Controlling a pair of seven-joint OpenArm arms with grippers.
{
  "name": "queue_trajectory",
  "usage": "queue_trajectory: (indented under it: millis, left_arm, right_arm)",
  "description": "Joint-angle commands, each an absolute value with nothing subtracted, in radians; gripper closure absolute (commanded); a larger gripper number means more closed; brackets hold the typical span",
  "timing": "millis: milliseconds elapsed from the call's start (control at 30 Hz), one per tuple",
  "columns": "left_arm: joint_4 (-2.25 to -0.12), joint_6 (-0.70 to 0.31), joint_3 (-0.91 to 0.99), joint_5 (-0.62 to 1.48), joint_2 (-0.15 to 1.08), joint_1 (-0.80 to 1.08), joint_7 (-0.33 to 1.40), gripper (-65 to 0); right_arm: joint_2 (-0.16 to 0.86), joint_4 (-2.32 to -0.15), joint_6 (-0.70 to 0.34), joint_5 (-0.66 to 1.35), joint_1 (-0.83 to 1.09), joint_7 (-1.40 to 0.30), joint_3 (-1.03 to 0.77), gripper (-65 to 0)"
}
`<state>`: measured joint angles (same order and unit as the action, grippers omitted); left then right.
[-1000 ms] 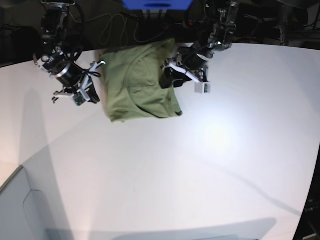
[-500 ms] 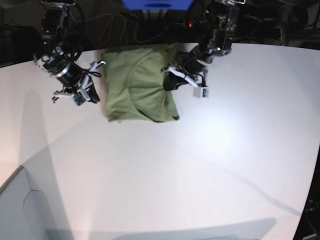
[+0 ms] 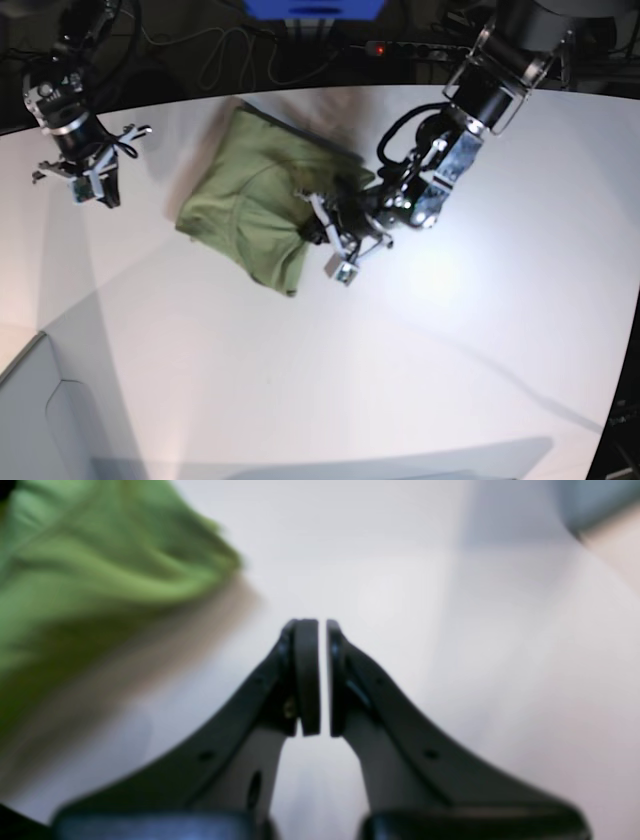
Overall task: Fold the T-shirt properly
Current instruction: 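Drag the folded shirt with the left gripper to flatten its side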
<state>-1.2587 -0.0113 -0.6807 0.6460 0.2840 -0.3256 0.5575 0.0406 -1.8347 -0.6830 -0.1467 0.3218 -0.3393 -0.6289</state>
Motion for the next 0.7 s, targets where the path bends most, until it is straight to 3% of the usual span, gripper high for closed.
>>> queue_trajectory:
  millis: [0,100,333,667]
  left_arm:
    - [-1.242,-0.002,-0.728,0.634,0.283,-0.384,0.575,0.0]
    - [-1.173,-0.013,-0.918,0.634,0.269,-0.527,0.570,0.0]
    - [-1.021,-0.254,-1.299,0.590,0.162,-0.763,0.483,0.0]
    - [-0.908,-0.280,-1.368,0.127,-0.001,-0.782,0.467,0.0]
  right_arm:
    - [0.033,-1.860,-0.698,-0.130,0.321,-0.314,-0.662,-0.2]
    - [-0.005,-1.863,-0.698,-0.133,0.323,-0.314,-0.745,-0.2]
    - [-0.082,-1.865,-0.698,-0.136,0.325,-0.314,-0.865,-0.2]
    - [-0.127,-1.888,-0.698,-0.136,0.366,-0.314,-0.886,-0.2]
